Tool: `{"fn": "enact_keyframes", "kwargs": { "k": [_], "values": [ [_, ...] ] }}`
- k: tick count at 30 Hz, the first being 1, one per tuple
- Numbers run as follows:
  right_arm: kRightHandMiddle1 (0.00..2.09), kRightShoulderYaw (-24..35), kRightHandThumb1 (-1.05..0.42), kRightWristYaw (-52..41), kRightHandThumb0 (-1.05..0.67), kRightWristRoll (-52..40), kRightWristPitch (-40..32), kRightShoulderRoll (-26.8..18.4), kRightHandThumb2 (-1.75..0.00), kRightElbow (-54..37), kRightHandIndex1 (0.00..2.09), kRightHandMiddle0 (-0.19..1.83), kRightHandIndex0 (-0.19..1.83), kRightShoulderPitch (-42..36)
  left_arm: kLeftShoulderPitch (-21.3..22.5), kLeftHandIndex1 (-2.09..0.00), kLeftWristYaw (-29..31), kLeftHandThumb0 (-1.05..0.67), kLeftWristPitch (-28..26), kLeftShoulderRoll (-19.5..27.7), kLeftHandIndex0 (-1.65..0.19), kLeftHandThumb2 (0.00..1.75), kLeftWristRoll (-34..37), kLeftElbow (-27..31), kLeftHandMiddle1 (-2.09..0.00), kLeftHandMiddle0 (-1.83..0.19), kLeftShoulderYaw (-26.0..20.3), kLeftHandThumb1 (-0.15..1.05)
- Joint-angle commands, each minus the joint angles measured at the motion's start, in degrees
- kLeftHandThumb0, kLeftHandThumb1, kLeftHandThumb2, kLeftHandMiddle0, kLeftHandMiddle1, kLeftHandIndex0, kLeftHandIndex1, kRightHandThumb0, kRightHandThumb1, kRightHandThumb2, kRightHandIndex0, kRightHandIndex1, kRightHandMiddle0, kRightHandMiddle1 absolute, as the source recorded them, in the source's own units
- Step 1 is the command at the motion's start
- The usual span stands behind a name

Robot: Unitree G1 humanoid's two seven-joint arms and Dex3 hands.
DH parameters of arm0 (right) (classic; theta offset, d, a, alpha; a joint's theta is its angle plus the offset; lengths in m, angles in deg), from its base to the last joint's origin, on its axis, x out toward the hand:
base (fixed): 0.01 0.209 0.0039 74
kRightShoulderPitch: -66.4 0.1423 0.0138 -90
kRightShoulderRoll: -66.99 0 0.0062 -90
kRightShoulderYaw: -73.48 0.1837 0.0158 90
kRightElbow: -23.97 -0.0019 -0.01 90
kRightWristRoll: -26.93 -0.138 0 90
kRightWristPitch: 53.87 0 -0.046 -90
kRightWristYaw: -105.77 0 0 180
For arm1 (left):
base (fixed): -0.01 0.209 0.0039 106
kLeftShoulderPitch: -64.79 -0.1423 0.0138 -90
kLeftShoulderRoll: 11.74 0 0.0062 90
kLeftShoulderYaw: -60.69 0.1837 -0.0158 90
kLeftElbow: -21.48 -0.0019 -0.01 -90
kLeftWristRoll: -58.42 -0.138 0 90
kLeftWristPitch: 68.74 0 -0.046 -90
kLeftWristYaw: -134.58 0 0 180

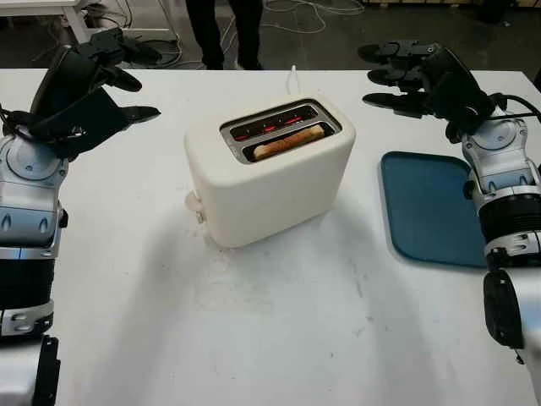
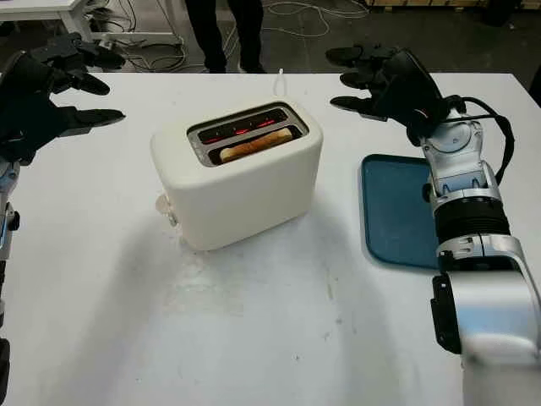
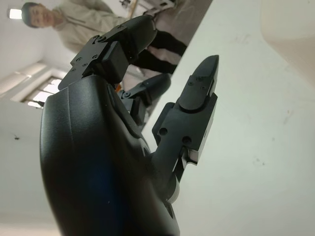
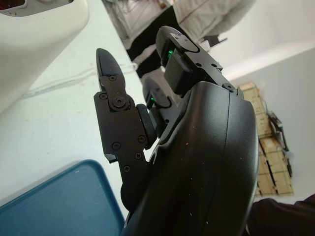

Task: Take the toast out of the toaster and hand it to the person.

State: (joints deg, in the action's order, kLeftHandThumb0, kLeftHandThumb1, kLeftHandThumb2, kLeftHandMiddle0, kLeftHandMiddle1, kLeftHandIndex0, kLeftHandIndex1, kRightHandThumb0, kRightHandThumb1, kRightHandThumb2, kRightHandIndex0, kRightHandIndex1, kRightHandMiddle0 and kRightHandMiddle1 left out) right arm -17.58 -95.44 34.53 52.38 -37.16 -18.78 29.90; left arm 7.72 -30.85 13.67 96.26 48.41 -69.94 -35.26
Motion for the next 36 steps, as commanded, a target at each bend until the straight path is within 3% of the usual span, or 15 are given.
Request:
{"fn": "enact_keyframes", "kwargs": {
  "k": [1,36],
  "values": [
    [0.00,0.0,-0.92,0.1,-0.30,0.0,-0.6,0.2,-0.06,-0.7,0.00,0.56,0.58,-0.4,-0.6,-0.70,-0.3,-0.14,0.4,0.4,-0.47,0.05,-0.6,0.2,-1.01,-0.41,-0.1,0.75],
    [0.00,-0.3,-0.92,0.0,-0.31,0.5,0.2,-0.1,-0.06,-0.2,0.00,0.56,0.58,-0.3,-1.3,-0.61,0.1,-0.10,-0.3,0.6,-0.47,0.05,-2.7,1.9,-0.94,-0.42,0.3,0.78]
  ]
}}
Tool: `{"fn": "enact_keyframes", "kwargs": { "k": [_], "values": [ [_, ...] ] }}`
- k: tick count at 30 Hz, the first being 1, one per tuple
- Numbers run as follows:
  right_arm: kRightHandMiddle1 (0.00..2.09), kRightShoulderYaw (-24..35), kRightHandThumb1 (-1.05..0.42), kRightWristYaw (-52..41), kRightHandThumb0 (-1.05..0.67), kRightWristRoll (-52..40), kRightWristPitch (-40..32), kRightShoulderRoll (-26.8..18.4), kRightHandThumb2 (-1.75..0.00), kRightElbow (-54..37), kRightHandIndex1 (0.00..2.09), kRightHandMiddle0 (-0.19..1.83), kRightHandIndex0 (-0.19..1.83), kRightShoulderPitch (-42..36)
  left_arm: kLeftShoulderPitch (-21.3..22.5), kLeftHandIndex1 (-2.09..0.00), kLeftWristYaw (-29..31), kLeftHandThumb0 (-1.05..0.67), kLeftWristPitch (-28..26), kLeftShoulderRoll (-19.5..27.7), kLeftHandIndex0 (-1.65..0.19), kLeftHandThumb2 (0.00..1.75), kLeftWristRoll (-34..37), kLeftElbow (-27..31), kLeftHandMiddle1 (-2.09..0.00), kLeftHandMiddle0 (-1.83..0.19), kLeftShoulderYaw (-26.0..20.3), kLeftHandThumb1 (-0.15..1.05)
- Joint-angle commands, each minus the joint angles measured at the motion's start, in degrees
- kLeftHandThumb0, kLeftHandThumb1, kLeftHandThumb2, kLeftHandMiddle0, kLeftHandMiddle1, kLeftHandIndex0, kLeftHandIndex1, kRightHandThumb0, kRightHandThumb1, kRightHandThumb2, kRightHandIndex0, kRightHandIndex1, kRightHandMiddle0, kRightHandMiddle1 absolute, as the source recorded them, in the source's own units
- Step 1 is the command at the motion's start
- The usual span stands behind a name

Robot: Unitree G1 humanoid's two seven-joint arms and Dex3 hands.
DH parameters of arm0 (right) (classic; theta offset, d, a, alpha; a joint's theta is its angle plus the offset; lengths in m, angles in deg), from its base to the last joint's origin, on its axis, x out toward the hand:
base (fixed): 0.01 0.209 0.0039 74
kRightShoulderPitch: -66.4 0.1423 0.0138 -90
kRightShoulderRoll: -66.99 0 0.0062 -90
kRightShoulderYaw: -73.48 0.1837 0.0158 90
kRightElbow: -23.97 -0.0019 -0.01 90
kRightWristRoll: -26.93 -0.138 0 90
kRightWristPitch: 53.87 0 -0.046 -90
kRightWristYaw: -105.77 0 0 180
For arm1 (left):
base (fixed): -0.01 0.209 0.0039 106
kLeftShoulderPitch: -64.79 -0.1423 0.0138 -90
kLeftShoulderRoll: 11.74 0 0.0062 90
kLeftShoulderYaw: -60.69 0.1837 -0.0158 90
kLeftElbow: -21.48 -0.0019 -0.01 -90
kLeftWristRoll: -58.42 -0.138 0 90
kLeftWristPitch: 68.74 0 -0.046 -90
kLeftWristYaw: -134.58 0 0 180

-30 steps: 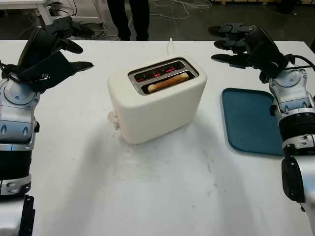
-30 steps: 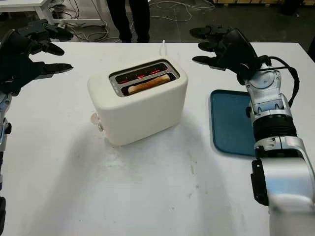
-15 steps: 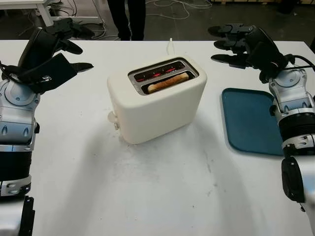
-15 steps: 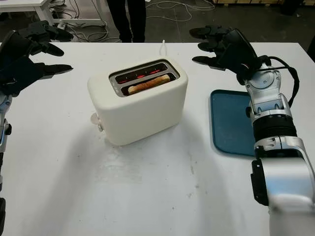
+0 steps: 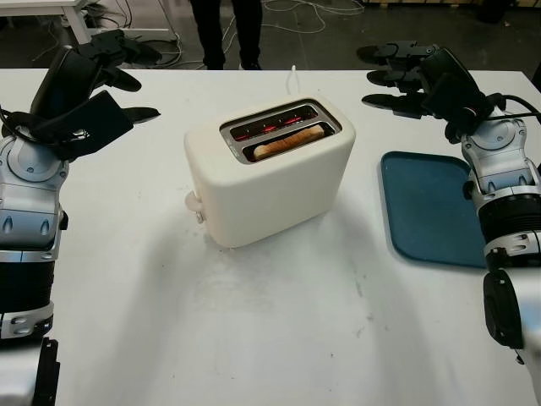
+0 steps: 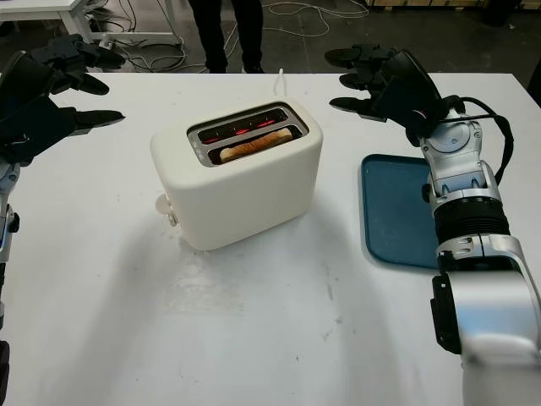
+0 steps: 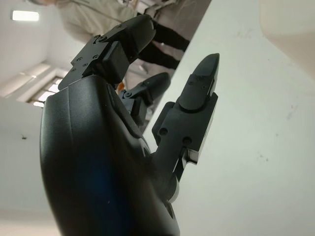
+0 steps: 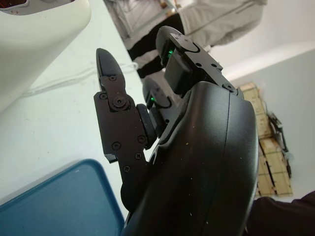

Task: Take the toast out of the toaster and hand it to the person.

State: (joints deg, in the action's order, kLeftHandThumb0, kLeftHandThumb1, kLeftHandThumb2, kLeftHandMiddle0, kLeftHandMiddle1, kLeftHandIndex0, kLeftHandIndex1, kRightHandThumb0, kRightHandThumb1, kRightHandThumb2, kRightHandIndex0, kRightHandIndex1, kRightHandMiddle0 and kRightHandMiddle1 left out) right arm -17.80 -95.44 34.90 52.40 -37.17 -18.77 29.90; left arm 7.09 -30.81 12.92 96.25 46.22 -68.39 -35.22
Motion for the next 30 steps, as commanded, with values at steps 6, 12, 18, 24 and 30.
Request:
{"fn": "enact_keyframes", "kwargs": {
  "k": [6,12,18,24,30],
  "values": [
    [0.01,-0.2,-0.92,0.3,-0.32,0.4,0.1,0.0,-0.06,-0.3,0.00,0.57,0.59,-0.3,-0.8,-0.60,-0.2,-0.09,0.9,0.2,-0.48,0.05,0.1,0.4,-0.93,-0.42,-0.1,0.78],
    [0.01,0.0,-0.92,0.1,-0.33,0.1,-0.1,0.0,-0.05,-0.2,0.00,0.57,0.59,-0.3,-0.9,-0.59,-0.1,-0.05,-0.2,0.2,-0.48,0.05,-0.3,1.1,-0.92,-0.42,0.1,0.78],
    [0.00,-0.2,-0.92,0.2,-0.31,0.4,0.6,-0.2,-0.06,0.0,0.00,0.56,0.59,-0.3,-1.0,-0.57,0.0,-0.03,-1.4,0.0,-0.47,0.05,-0.1,2.0,-0.91,-0.41,0.0,0.79],
    [0.00,-0.1,-0.92,0.1,-0.33,0.3,0.6,-0.2,-0.07,-0.2,0.00,0.57,0.59,-0.5,-1.1,-0.56,0.1,-0.02,-1.6,0.2,-0.48,0.04,-0.4,2.4,-0.90,-0.42,0.2,0.79],
    [0.00,-0.3,-0.92,0.3,-0.33,0.8,0.6,-0.3,-0.07,-0.2,0.01,0.57,0.59,-0.4,-1.2,-0.54,0.2,-0.01,-2.4,0.2,-0.49,0.04,-0.3,2.9,-0.89,-0.42,0.2,0.80]
  ]
}}
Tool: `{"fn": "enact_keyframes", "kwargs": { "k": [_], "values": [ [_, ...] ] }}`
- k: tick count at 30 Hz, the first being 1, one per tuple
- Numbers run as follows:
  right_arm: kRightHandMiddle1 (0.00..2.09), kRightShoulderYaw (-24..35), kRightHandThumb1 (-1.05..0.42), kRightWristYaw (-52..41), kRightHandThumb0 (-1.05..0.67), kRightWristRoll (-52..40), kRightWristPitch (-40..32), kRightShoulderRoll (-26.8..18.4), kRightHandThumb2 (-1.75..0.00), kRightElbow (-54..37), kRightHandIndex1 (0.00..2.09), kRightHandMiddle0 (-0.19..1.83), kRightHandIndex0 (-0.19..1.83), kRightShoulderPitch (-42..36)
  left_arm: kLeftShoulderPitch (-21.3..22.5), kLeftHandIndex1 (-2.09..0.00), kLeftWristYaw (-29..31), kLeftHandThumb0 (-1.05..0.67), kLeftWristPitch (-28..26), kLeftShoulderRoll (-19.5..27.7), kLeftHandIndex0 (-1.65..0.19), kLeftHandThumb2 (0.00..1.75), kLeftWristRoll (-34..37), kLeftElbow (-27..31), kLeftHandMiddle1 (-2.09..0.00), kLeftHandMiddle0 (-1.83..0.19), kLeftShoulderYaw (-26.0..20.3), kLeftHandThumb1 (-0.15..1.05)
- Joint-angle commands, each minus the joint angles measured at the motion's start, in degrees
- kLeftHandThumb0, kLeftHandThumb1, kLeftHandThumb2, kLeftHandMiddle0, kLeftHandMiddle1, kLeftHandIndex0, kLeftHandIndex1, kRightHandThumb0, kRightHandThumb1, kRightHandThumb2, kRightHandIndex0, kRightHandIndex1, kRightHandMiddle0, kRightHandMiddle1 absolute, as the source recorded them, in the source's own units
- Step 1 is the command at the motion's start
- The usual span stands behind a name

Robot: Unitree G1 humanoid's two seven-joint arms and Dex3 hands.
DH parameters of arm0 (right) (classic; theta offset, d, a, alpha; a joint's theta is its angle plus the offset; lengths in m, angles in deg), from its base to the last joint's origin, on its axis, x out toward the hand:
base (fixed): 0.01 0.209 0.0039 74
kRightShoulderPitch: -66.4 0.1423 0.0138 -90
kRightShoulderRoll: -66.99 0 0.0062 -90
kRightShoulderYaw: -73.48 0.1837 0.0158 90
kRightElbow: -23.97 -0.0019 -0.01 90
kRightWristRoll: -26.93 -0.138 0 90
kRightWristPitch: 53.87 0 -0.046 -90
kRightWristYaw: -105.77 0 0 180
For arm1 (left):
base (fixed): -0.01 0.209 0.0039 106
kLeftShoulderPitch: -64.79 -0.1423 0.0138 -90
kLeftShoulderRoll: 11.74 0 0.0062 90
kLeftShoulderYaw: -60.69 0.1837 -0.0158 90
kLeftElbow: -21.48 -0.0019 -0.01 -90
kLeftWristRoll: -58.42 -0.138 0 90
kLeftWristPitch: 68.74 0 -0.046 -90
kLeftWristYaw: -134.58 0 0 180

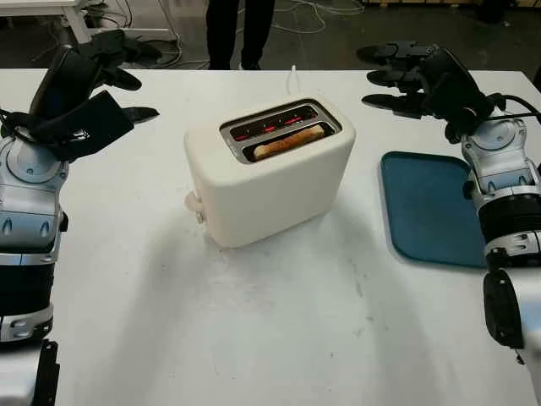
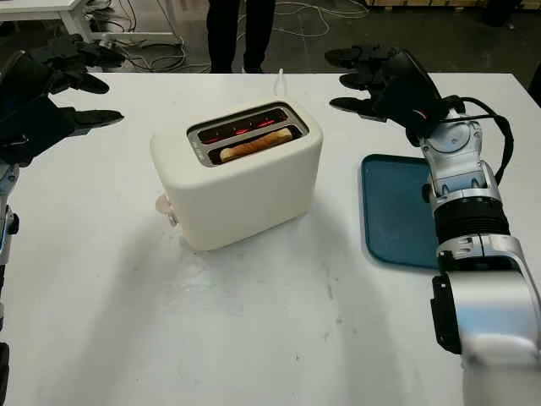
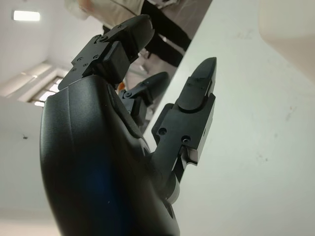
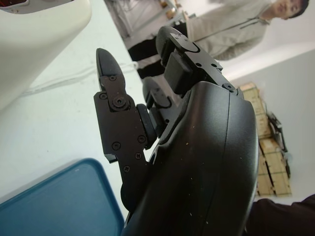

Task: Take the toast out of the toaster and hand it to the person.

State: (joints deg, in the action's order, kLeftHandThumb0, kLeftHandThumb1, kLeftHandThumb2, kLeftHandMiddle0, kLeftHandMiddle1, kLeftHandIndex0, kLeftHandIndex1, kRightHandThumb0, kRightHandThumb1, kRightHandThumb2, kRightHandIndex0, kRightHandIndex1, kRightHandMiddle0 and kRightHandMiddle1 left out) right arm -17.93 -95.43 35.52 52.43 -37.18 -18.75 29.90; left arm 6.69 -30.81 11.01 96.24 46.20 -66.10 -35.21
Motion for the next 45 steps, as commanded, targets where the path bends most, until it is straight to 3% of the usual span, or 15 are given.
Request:
{"fn": "enact_keyframes", "kwargs": {
  "k": [1,38,45],
  "values": [
    [0.00,0.0,-0.92,0.2,-0.32,0.0,0.4,-0.2,-0.07,-0.2,0.00,0.57,0.59,-0.4,-0.8,-0.53,0.2,-0.02,-0.8,0.1,-0.49,0.04,-0.1,0.7,-0.88,-0.42,0.1,0.80],
    [0.00,0.2,-0.92,0.0,-0.33,-0.1,0.8,-0.1,-0.06,0.1,0.00,0.57,0.59,-0.3,-0.8,-0.47,0.6,0.00,0.2,0.4,-0.51,0.02,0.3,0.7,-0.87,-0.42,0.1,0.82],
    [0.01,-0.2,-0.92,0.3,-0.32,0.5,0.8,-0.2,-0.06,0.2,0.01,0.57,0.60,-0.2,-0.8,-0.45,0.5,0.00,-1.7,0.4,-0.52,0.01,-0.5,1.9,-0.86,-0.42,0.4,0.82]
  ]
}}
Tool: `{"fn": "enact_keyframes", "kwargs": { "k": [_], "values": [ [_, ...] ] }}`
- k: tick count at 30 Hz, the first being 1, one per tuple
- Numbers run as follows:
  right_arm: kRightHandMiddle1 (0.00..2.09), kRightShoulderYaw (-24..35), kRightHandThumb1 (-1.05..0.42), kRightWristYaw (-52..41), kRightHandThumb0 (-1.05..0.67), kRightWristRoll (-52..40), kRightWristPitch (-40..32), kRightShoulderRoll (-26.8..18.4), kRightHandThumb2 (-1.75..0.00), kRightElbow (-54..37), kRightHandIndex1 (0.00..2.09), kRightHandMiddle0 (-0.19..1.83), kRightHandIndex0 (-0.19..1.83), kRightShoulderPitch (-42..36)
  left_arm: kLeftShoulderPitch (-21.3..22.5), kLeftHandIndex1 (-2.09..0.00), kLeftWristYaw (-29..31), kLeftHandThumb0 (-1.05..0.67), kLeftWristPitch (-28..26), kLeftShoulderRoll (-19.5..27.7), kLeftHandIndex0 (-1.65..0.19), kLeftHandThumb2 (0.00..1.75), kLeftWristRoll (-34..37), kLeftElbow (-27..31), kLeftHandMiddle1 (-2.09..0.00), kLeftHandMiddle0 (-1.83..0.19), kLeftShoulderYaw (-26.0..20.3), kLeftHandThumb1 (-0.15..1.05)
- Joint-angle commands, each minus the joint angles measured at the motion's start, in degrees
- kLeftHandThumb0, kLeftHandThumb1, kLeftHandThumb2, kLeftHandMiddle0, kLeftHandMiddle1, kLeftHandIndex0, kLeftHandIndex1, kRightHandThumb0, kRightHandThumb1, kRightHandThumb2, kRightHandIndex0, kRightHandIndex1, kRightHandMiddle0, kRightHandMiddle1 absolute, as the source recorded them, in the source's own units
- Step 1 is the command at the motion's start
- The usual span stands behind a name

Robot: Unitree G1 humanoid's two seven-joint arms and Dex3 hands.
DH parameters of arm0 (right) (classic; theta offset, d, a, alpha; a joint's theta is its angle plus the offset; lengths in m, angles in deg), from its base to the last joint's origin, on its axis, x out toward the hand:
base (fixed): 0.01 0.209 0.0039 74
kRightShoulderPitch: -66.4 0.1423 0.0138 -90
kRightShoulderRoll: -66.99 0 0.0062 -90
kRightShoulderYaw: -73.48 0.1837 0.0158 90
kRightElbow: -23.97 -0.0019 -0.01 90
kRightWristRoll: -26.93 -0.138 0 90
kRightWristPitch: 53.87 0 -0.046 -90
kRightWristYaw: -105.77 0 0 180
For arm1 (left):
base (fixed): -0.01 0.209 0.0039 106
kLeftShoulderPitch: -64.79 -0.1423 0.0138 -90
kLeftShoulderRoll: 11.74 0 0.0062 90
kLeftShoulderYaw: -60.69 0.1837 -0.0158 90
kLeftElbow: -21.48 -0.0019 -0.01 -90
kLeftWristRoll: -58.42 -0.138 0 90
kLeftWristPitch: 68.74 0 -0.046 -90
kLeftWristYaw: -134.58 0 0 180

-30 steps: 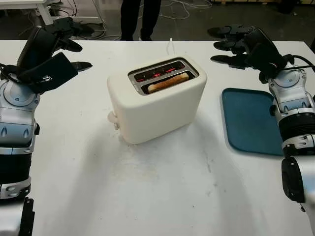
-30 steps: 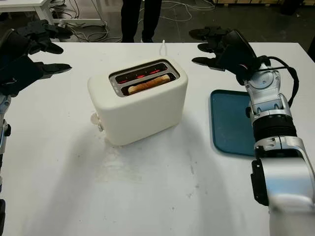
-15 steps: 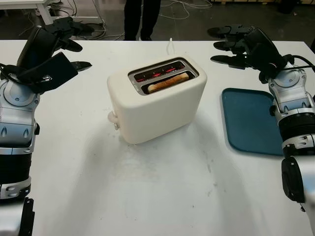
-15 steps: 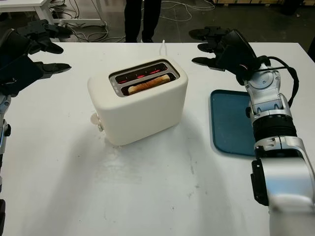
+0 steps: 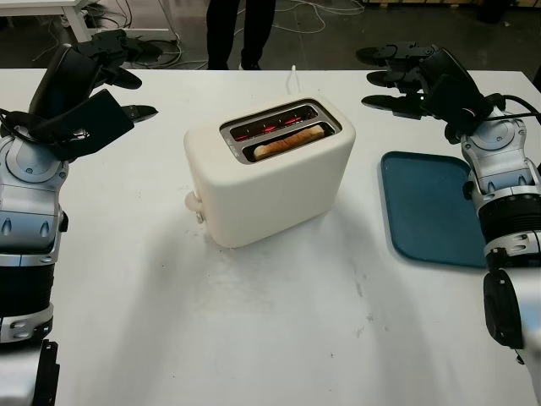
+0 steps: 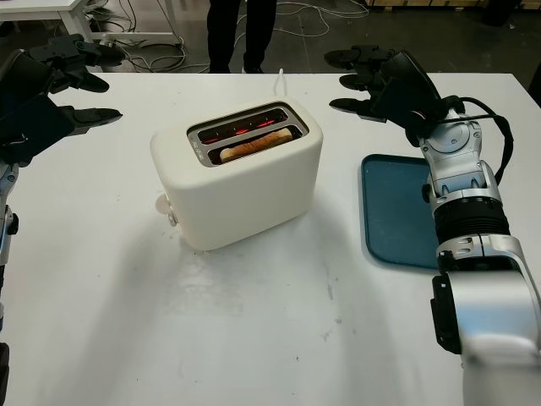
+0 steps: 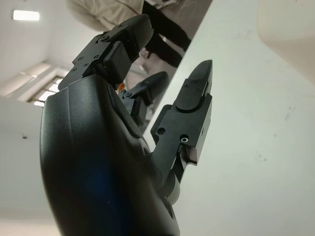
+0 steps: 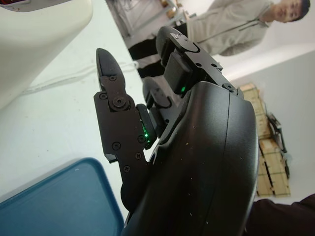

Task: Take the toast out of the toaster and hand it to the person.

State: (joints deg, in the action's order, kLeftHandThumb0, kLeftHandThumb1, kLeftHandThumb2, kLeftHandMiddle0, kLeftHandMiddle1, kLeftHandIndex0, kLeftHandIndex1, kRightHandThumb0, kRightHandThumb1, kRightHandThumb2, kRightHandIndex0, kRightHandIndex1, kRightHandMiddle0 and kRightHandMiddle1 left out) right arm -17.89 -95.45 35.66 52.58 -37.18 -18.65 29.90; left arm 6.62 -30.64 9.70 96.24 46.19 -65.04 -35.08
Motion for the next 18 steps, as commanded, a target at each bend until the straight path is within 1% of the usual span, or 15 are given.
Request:
{"fn": "enact_keyframes", "kwargs": {
  "k": [1,8,13,18],
  "values": [
    [0.01,-0.1,-0.92,0.4,-0.33,0.2,0.5,-0.2,-0.06,-0.1,0.01,0.57,0.60,-0.3,-0.7,-0.45,0.4,0.02,-0.1,0.4,-0.52,0.02,-0.4,0.8,-0.86,-0.42,0.3,0.82],
    [0.01,-0.1,-0.92,0.3,-0.33,0.2,1.1,-0.3,-0.06,0.2,0.01,0.58,0.60,-0.4,-0.9,-0.43,0.3,0.02,-1.0,0.3,-0.52,0.01,-0.5,1.4,-0.85,-0.43,0.4,0.83],
    [0.00,-0.1,-0.92,0.4,-0.32,0.2,0.4,-0.1,-0.06,0.1,0.00,0.57,0.59,-0.3,-1.0,-0.42,0.2,0.05,-0.5,0.3,-0.52,0.01,-0.3,1.3,-0.84,-0.42,0.3,0.83],
    [0.00,0.1,-0.92,0.2,-0.32,-0.1,1.0,-0.1,-0.06,0.5,0.00,0.57,0.59,-0.3,-1.1,-0.41,0.4,0.03,0.2,0.2,-0.52,0.01,0.2,0.7,-0.84,-0.42,0.0,0.83]
  ]
}}
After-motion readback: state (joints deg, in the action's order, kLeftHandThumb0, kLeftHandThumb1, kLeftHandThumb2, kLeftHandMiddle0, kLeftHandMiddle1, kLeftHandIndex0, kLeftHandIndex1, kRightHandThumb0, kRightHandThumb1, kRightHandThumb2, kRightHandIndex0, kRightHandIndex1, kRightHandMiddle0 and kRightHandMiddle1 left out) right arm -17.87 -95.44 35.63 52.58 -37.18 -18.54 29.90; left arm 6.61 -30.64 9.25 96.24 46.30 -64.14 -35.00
